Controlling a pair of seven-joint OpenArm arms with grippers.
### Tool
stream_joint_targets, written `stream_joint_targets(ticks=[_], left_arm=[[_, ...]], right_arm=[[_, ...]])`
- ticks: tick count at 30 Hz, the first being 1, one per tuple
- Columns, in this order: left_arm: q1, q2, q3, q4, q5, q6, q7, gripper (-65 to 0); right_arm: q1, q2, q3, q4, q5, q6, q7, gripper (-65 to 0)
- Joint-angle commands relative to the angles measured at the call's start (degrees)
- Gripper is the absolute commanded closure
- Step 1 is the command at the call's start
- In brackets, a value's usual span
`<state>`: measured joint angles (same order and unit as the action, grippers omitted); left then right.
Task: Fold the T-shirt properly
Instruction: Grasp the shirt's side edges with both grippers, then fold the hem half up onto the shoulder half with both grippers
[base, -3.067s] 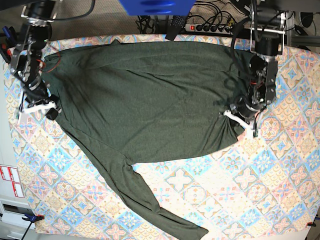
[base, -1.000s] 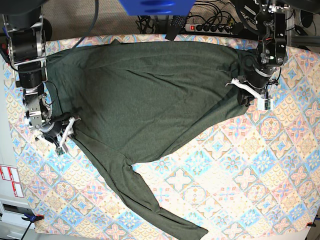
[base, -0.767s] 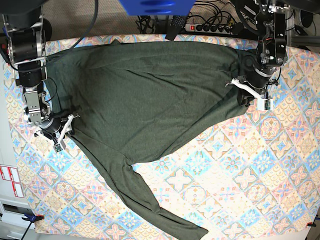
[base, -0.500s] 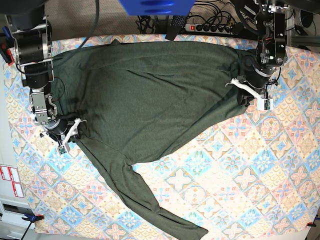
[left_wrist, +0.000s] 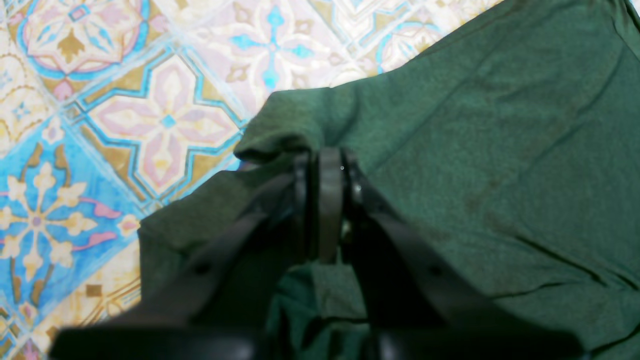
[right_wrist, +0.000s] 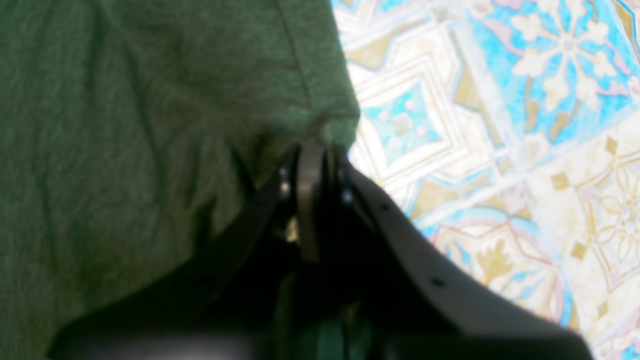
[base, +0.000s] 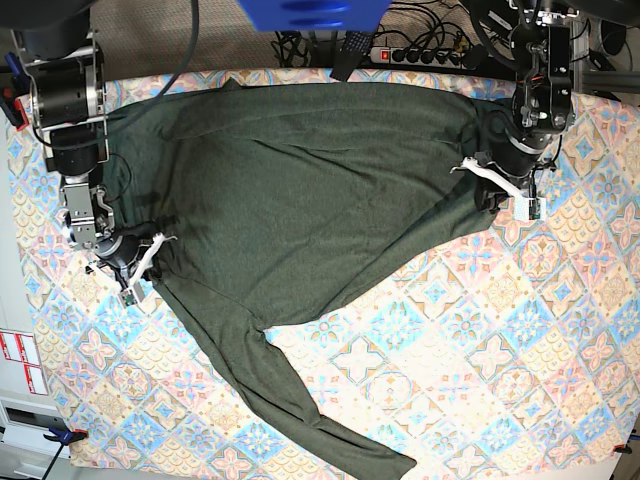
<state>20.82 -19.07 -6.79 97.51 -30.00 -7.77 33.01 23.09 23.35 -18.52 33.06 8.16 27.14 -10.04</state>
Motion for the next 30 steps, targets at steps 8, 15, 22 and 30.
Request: stream_joint_targets(ticks=[8,15,22,30], left_arm=[[-0.2,-0.8,-0.3,1.2,-0.3,-0.2,-1.2,0.0],[-0.2,-0.9,-0.3,1.2,-0.3,-0.2,-1.2,0.0],[2.3,-0.9,-2.6,3.5,-0.3,-0.4,-1.3,0.0],[5.4,-1.0,-7.1,8.2,-0.3,-0.4,-1.3,0.0]], right_arm=[[-7.6,0.7,10.3,11.4,-1.0,1.2,-3.4,-0.4],[-14.1,1.5,16.0,24.0,-0.9,3.3,-9.2,-0.4],[-20.1,1.4,22.8,32.7,-1.0,5.6,-11.8,-0.4],[-28.1,1.4,26.6,40.5,-0.8,6.1,-11.8,-0.4]])
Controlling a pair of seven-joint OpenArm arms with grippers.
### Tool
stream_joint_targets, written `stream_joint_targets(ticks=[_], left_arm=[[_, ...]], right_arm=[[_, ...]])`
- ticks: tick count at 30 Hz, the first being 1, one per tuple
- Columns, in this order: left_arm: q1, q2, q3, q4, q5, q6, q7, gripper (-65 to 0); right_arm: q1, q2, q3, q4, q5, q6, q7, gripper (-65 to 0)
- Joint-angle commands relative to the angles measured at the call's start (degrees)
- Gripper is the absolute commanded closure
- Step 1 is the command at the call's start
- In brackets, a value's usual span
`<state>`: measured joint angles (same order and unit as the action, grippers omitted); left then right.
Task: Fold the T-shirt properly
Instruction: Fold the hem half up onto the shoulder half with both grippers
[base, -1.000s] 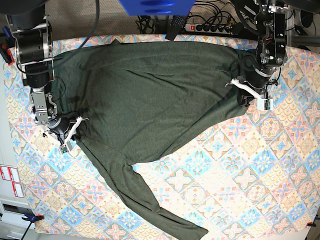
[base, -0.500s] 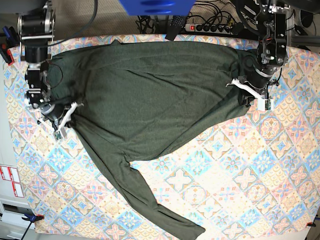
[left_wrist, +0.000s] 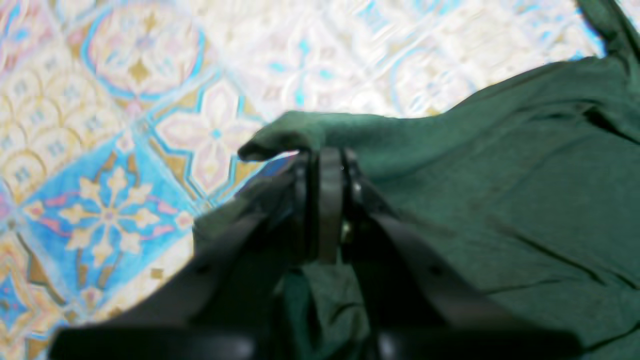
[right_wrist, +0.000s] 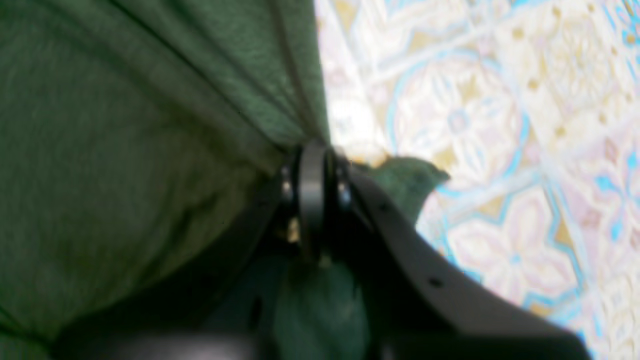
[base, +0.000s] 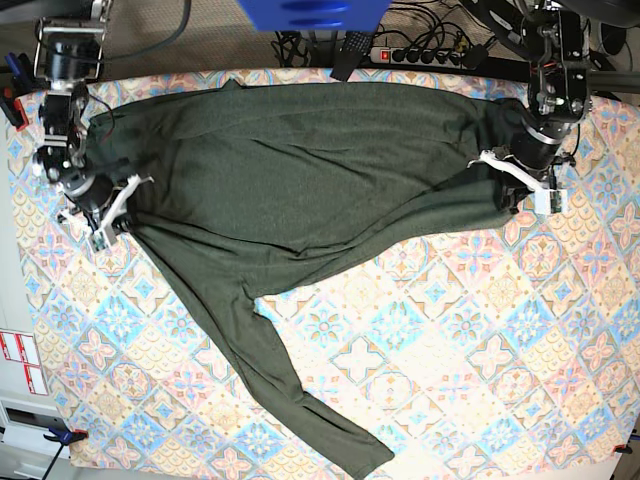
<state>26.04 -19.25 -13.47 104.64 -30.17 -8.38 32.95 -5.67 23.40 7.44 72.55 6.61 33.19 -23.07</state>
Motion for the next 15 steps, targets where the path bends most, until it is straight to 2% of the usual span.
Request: stream_joint_targets(ticks=[1,15], left_arm=[[0.4,-0.8,-0.7,1.3,-0.1,0.2,-1.3,0.0],[2.3,-0.9,-2.2,1.3,0.0,0.2,-1.3,0.0]], right_arm=[[-0.5,1.3,1.0,2.2,0.8,0.0,1.2,-0.4],[-10.5,1.3,8.0,8.7,0.8,0.0,1.5,-0.4]])
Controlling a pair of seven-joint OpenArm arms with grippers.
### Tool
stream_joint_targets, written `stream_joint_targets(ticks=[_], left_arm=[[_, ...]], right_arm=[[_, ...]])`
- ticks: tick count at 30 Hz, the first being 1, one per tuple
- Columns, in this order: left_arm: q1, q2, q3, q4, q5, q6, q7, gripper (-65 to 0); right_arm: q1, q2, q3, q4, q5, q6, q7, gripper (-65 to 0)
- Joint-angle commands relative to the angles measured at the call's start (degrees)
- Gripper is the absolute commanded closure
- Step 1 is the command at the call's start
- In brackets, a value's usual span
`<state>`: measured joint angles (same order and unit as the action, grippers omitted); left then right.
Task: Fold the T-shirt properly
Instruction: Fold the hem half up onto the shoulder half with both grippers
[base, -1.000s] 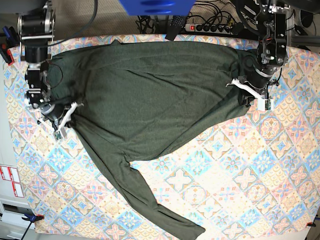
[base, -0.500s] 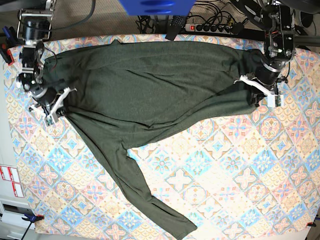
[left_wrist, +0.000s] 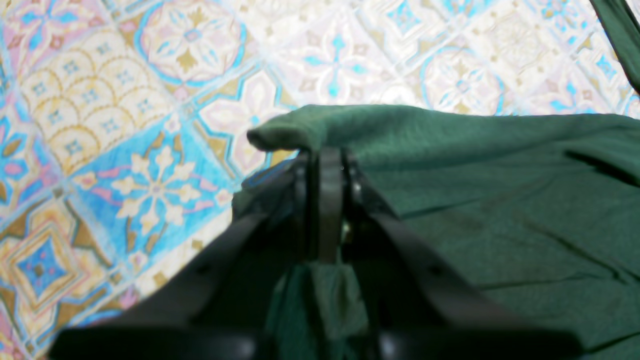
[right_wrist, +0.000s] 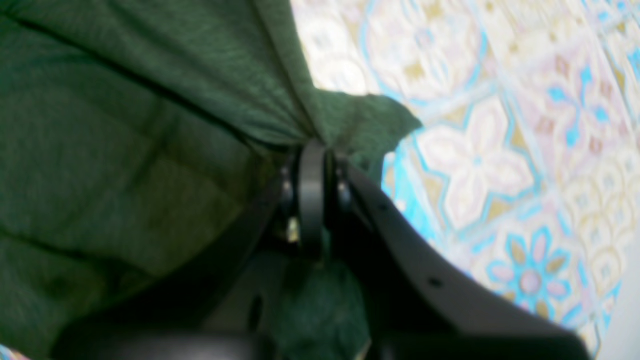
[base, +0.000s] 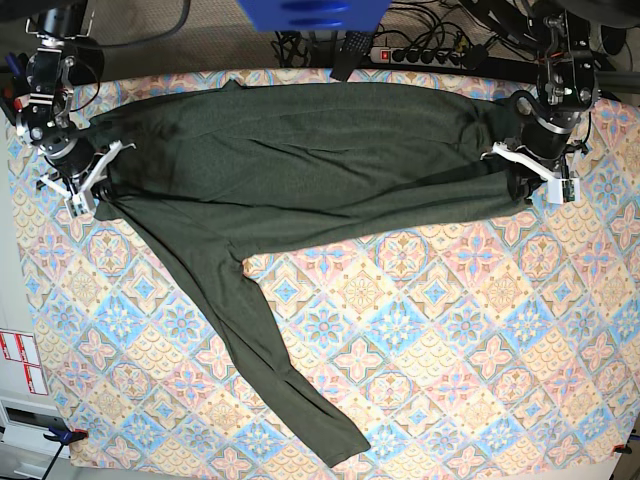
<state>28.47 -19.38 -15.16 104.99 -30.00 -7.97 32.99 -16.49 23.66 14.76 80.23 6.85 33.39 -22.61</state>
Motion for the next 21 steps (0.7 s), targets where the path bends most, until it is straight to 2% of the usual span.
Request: stream_joint_targets(ticks=[1,8,16,21], left_arm=[[-0.1,-0.8,-0.5,0.9,-0.2,-0.3,-1.3,0.0],[-0.1,-1.2,-0.7,0.8,-0.2,-0.3,-1.3,0.0],[0.4,-1.9,-7.3,0.6,-0.2,-0.3,-1.2,0.0],[0.6,-3.2,-7.7,0.6,-0.1,-0.3,-1.1,0.0]], right_arm=[[0.0,1.1,1.4,1.0,0.6,-0.1,1.0,-0.4],[-1.9,1.1,4.1,2.0,0.6,-0.1,1.1,-0.4],[-4.7,1.1,6.7,5.8,0.6,0.1,1.1,-0.4],[-5.8,1.0,7.8,5.9,2.5,1.5,1.0,-0.4]])
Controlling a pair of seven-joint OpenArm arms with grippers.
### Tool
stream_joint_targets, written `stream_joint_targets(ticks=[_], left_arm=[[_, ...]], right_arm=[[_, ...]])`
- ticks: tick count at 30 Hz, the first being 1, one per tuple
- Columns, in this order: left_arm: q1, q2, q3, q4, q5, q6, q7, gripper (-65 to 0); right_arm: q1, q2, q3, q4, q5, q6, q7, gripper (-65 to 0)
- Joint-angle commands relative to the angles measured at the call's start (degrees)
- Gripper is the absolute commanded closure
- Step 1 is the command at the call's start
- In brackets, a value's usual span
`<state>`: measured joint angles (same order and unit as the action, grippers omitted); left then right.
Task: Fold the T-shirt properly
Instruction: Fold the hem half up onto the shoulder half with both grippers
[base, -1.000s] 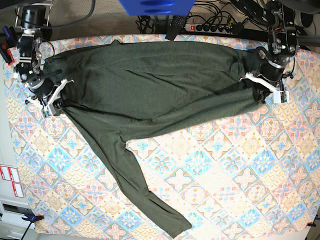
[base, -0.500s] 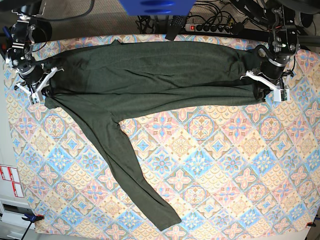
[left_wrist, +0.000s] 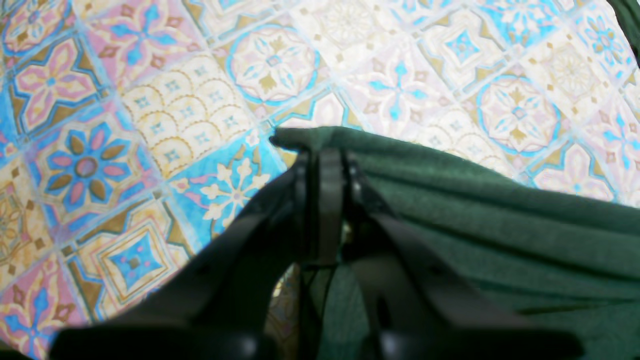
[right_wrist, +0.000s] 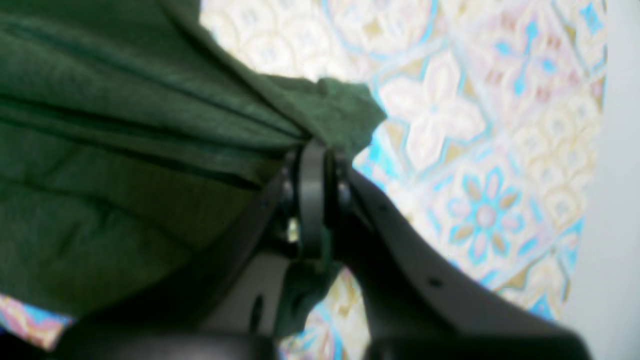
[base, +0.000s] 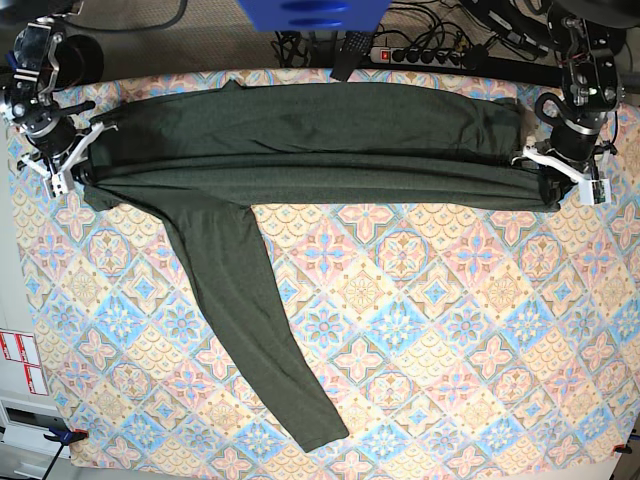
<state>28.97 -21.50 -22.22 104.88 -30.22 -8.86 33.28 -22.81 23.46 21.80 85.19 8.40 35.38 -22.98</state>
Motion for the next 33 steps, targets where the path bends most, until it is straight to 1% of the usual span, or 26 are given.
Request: stream_joint_targets(ticks=[1,7,12,19,23,28,31,33], left_arm=[[0.2,-1.2,-0.6,0.6,0.1,0.6,-1.3,0.0],[0.2,-1.2,-0.3,-2.3,0.1,0.6,-1.2,0.0],[0.2,-1.5,2.9,-4.6,0.1,0.6,-1.2,0.0],[0.7,-1.5,6.3,-5.0,0.2,0.6,-1.4,0.0],[0.7,-1.4,6.6,-5.3,0.2,0.6,-1.3,0.0],[0.3,-1.4,6.6,-10.2,0.2,0.6,-1.4,0.0],[-0.1,-1.4,6.7,-11.4,0.2,0.6,-1.1,0.0],[0.0,-1.5,6.7,-11.6,0.2,0.7,-1.1,-0.2]], right_arm=[[0.4,1.2,0.7,0.9,1.5,-0.5,1.4,-0.4],[-1.9,1.2,1.0,2.0,3.5,-0.5,1.5,-0.3],[-4.1,1.2,1.5,2.6,4.9,-0.5,1.5,-0.3],[-5.5,1.1,1.7,2.5,4.9,-0.5,1.4,-0.3],[-5.9,1.1,1.5,2.5,4.8,-0.5,1.3,-0.3],[-6.0,0.9,1.3,2.0,4.8,-0.5,1.2,-0.4],[-6.0,0.9,1.3,1.9,4.7,-0.5,1.2,-0.7],[-6.0,0.9,1.3,2.1,4.7,-0.5,1.2,-2.0]])
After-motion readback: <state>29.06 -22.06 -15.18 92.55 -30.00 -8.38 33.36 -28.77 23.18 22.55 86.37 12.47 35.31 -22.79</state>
